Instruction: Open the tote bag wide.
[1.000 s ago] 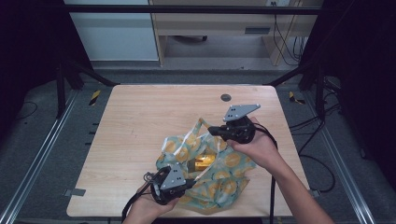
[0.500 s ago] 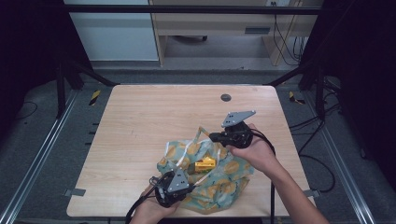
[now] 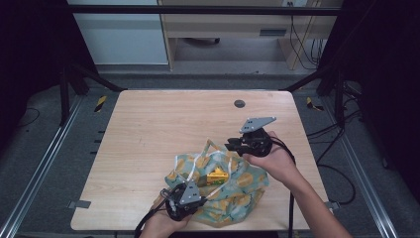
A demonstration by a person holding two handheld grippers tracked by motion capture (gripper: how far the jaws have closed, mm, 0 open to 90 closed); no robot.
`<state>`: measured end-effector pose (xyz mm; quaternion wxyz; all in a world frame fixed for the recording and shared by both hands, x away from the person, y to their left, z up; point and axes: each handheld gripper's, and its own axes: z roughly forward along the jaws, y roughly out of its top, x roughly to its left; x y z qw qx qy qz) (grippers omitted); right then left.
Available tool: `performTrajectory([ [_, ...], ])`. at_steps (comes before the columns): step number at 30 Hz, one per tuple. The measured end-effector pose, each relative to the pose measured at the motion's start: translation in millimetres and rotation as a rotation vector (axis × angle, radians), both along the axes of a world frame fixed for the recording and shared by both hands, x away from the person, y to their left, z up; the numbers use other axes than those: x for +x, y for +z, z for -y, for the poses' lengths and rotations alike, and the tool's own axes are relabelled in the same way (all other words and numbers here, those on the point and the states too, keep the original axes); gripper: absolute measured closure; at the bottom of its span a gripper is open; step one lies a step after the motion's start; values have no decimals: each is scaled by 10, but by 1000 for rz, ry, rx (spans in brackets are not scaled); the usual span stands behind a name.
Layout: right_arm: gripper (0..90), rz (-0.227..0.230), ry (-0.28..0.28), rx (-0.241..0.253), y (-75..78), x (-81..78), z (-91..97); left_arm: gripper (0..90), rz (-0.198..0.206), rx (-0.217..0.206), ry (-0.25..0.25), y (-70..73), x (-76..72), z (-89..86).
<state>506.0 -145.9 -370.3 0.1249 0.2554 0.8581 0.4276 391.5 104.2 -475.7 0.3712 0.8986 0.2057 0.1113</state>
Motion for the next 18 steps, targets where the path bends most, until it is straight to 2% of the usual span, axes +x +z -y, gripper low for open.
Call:
performTrajectory([
  [5, 691, -24, 2, -16, -75, 43, -75, 895, 1, 8, -2, -10, 6, -2],
  [9, 685, -36, -7, -19, -100, 73, -118, 895, 0, 3, 3, -14, 7, -5],
  [13, 781, -53, 8, -28, -119, 96, -154, 895, -4, -3, 5, -26, 5, -3],
  [14, 830, -61, 12, -35, -120, 100, -159, 895, -4, -2, 5, -27, 6, -4],
  [18, 900, -66, 18, -35, -118, 99, -159, 895, -2, -1, 8, -28, 15, -8],
])
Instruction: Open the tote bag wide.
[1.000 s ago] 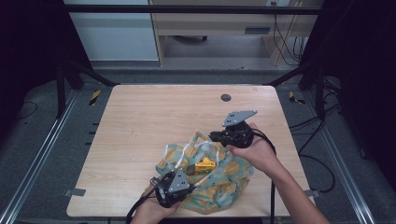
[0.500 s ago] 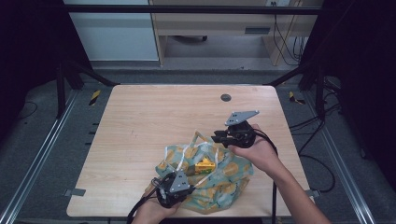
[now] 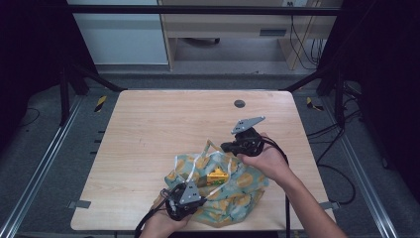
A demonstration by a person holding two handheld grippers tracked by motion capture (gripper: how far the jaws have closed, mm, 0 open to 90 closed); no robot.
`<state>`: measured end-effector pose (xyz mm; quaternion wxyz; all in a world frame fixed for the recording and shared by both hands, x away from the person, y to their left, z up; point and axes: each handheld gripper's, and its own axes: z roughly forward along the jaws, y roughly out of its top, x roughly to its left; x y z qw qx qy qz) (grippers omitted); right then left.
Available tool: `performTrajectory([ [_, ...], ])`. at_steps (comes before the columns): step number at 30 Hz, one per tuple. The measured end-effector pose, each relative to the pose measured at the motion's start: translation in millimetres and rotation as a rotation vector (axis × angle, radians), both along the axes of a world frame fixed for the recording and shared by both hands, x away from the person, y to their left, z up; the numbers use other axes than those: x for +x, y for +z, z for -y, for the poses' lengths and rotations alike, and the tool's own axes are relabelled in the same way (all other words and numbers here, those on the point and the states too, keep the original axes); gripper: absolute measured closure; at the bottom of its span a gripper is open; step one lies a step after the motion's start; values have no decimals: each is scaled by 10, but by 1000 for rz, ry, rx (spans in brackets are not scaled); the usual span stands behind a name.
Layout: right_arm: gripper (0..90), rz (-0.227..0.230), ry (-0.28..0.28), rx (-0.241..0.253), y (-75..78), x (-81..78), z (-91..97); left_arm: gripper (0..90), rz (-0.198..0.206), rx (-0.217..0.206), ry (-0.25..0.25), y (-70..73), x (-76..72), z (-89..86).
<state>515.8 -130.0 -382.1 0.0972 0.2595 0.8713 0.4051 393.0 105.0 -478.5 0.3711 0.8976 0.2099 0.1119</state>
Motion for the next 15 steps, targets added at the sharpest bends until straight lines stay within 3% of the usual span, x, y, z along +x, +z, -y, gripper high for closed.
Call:
performTrajectory([
  [7, 900, 30, 3, 28, 91, -76, 30, 894, -4, 2, 3, -12, 11, -7],
  [15, 900, 95, 24, 105, 322, -346, 112, 893, -3, -18, 25, -13, 22, -19],
])
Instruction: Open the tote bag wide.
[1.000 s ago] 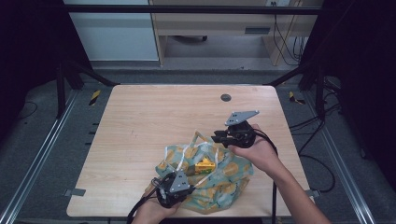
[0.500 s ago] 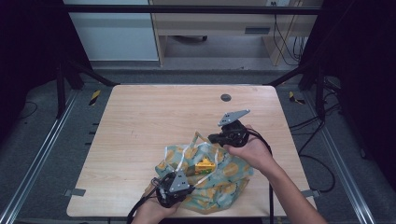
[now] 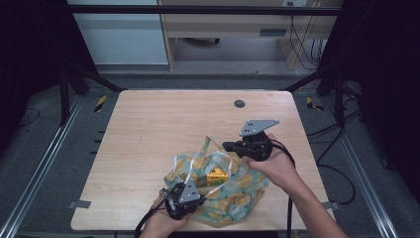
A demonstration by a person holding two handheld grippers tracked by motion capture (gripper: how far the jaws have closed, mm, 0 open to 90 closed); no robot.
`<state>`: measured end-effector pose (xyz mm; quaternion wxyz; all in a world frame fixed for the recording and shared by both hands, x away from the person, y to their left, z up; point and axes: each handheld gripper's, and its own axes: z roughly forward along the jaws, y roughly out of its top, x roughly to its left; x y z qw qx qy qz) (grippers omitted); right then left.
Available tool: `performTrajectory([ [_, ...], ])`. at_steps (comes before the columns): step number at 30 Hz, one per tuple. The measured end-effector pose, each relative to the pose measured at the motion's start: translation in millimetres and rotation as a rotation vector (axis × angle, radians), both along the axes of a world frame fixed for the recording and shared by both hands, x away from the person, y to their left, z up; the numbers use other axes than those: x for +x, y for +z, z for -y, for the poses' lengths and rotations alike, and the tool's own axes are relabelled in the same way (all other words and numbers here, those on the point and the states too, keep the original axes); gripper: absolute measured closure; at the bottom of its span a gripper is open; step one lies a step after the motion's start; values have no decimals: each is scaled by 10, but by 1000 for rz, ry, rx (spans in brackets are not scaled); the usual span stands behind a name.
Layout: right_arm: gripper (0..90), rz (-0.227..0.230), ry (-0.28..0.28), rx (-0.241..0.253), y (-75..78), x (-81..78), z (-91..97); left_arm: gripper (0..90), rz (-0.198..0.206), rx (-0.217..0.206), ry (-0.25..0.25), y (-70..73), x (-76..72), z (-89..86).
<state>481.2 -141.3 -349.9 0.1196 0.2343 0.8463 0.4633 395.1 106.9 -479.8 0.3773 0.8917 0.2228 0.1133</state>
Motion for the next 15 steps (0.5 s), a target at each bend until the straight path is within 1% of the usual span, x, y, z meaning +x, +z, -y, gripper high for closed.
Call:
performTrajectory([
  [1, 900, 6, 6, 6, 19, -42, 12, 893, -2, -2, 4, 2, 3, -5],
  [2, 900, 17, 21, 18, 40, -136, 34, 892, -1, -8, 11, 6, 8, -17],
  [3, 900, 17, 21, 18, 40, -136, 34, 891, -1, -8, 11, 6, 8, -17],
  [4, 900, 22, 39, 27, 36, -250, 59, 892, -1, -15, 19, 6, 12, -26],
  [5, 900, 22, 39, 27, 36, -250, 59, 891, -1, -15, 19, 6, 12, -26],
  [7, 900, 23, 54, 34, 12, -340, 79, 891, 0, -15, 24, 5, 19, -36],
  [11, 900, 10, 82, 39, -87, -529, 120, 890, -2, -23, 37, -1, 35, -48],
  [12, 900, -2, 95, 34, -159, -606, 129, 888, -7, -28, 41, -1, 38, -50],
  [13, 900, -2, 95, 34, -159, -606, 129, 888, -5, -31, 45, -3, 42, -53],
  [14, 900, -8, 101, 32, -199, -642, 131, 887, -9, -30, 42, -2, 46, -61],
  [15, 900, -16, 109, 30, -241, -672, 133, 885, -12, -38, 50, -3, 43, -64],
])
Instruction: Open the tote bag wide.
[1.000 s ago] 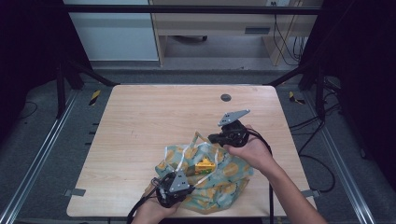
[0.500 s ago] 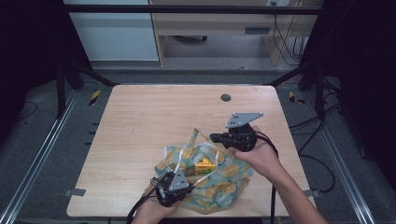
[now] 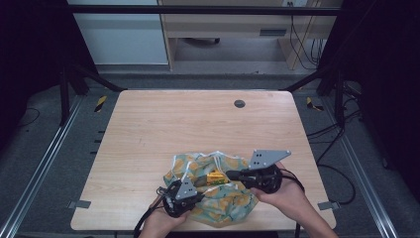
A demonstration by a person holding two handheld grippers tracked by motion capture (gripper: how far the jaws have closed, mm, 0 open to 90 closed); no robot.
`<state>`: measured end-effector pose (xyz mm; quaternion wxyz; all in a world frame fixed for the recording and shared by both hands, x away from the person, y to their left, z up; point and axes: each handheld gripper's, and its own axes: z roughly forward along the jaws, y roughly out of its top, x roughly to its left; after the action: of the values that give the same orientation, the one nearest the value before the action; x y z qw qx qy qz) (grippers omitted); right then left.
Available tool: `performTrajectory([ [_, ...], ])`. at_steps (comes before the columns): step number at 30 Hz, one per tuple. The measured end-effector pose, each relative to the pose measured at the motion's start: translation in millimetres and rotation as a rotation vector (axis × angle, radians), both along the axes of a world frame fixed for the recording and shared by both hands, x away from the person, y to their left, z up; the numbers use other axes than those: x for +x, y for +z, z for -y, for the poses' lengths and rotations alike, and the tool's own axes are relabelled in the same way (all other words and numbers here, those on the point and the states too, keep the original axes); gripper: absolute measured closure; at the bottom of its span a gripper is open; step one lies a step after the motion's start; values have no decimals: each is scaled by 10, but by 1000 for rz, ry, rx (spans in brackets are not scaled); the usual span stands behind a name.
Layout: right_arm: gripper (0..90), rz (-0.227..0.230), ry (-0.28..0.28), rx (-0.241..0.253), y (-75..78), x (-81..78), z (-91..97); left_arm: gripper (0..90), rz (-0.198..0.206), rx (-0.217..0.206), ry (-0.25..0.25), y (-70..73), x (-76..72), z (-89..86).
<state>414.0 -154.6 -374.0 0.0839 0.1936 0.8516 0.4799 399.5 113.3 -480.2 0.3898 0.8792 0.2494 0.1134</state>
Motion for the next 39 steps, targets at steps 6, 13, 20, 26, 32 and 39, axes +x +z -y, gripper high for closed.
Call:
performTrajectory([
  [6, 900, -44, 20, -38, -251, -103, 26, 804, 9, -14, 18, 68, -18, -40],
  [13, 900, -109, 12, -92, -549, -69, 57, 712, 30, -88, 41, 358, -88, -148],
  [20, 900, -145, -2, -118, -708, -28, 101, 661, 34, -138, 43, 569, -160, -214],
  [26, 900, -161, -10, -158, -781, -37, 120, 640, 73, -149, 25, 792, -241, -210],
  [32, 900, -169, -6, -198, -873, -39, 129, 632, 124, -172, 22, 1010, -257, -150],
  [39, 900, -176, -10, -221, -928, -57, 156, 632, 148, -139, 72, 1042, -22, -114],
])
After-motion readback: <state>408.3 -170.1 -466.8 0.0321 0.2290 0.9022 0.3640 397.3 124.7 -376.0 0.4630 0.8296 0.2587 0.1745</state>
